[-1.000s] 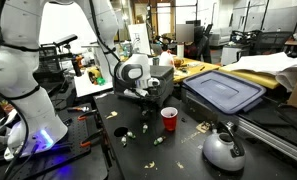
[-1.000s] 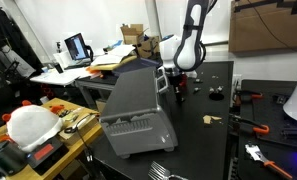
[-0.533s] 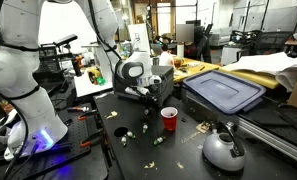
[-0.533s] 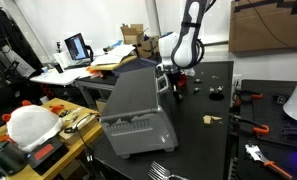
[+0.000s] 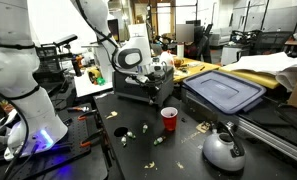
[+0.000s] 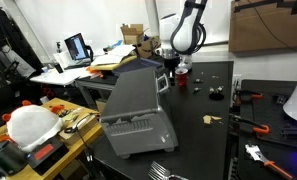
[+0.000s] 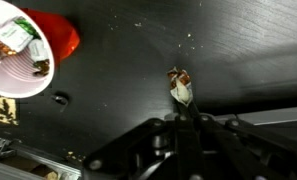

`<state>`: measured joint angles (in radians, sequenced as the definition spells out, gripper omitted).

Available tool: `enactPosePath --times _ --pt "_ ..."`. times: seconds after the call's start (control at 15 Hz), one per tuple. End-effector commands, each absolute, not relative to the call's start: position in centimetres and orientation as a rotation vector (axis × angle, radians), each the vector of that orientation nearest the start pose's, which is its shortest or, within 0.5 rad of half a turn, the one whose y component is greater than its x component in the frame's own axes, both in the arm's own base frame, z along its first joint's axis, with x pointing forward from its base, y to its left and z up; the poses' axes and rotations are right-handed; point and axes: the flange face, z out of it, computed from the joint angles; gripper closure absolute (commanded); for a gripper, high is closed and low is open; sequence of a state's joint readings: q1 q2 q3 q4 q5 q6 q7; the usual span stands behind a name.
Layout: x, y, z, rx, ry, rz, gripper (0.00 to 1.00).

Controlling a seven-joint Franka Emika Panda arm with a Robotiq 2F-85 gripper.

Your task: Put one sweet in the cup

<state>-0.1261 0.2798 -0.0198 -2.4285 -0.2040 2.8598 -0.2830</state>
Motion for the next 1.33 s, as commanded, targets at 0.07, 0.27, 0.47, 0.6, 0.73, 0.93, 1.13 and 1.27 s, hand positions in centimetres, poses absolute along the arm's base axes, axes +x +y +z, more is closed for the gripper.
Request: enactPosePath --times 0.07,0.27,0.47,0.6,0.73,0.93,1.13,1.27 --pt "47.6 -7.2 25.1 -3.227 -0.407 -0.275 0.99" --pt "46.6 -7.8 26.8 -3.247 -0.351 -0.307 0.99" --pt "46.1 -8.5 28.3 -3.261 -0.276 -0.346 0.99" --pt "46.3 -9.0 29.3 -3.27 -0.219 -0.39 0.99" --pt "46.8 -9.6 30.2 -3.283 -0.156 -0.444 0.99" --pt "47.5 -10.6 31.3 -3.316 -0.076 -0.509 0.99" --pt "48.5 -11.8 31.3 -3.353 0.006 -0.564 0.99" --pt "49.2 -12.8 30.8 -3.384 0.057 -0.569 0.99"
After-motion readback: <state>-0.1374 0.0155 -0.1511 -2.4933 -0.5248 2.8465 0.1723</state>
